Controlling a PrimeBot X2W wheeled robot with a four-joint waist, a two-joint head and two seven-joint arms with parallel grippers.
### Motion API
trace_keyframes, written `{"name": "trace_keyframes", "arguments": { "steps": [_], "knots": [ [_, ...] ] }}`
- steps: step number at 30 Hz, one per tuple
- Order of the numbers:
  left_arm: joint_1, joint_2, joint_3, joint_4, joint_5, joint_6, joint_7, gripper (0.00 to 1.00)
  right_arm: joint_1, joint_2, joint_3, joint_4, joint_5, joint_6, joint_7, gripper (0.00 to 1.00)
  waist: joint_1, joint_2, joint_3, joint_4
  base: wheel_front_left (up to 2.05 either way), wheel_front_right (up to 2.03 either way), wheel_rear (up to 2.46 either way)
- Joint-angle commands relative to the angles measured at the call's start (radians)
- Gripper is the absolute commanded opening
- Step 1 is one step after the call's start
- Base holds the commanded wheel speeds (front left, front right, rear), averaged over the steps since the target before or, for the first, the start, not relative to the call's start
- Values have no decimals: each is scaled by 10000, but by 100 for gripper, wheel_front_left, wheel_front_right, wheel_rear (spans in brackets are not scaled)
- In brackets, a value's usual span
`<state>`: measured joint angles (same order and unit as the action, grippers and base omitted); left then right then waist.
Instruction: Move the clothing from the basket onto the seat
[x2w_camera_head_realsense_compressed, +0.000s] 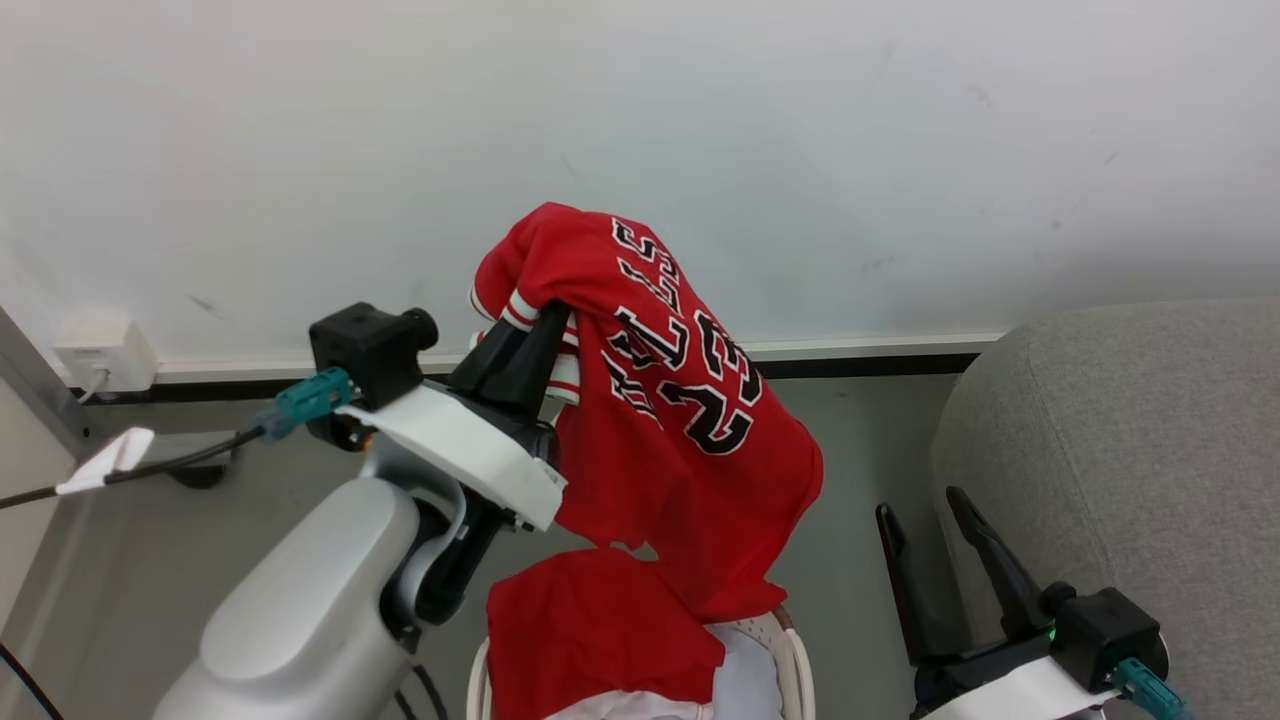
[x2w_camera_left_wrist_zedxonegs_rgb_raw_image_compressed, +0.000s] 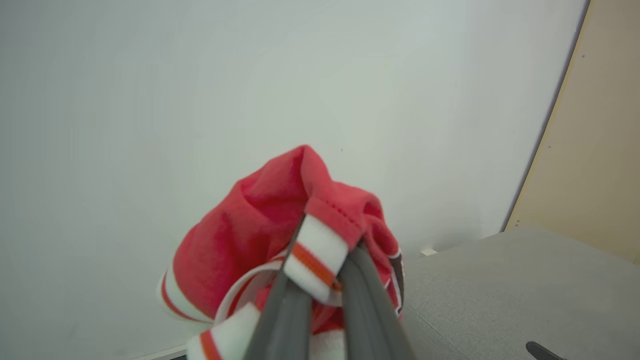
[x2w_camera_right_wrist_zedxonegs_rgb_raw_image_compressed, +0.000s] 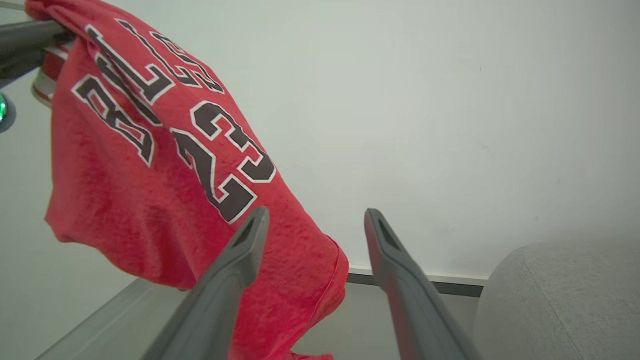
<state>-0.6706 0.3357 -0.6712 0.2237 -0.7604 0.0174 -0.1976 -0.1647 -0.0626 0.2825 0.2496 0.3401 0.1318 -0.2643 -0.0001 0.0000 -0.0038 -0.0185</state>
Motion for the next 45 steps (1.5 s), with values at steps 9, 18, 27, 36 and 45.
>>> {"name": "trace_keyframes", "arguments": {
  "steps": [9,18,27,36,45],
  "knots": [
    [315,233,72,-855,-60,382,168,0,-140,-112,467,111,-29,-21,-2,100,1,0,-3,12,0,0,0],
    [542,-13,-320,-1215,64,373,147,0,-720,-304,1493,550,11,-21,-2,100,1,0,-7,325,0,0,0],
    [656,-597,-1179,-1390,168,84,400,0,-1980,-758,3056,2170,-72,-21,-2,100,1,0,-148,969,0,0,0],
    [860,-1061,-2114,-1798,195,-275,806,0,-2402,-787,2859,2889,-462,-21,-2,100,1,0,-320,1695,0,0,0],
    [1050,-1207,-2659,-2028,161,-384,1102,0,-2408,-772,2675,2752,-711,-21,-2,13,1,0,-404,2283,0,0,0]
  ]
}}
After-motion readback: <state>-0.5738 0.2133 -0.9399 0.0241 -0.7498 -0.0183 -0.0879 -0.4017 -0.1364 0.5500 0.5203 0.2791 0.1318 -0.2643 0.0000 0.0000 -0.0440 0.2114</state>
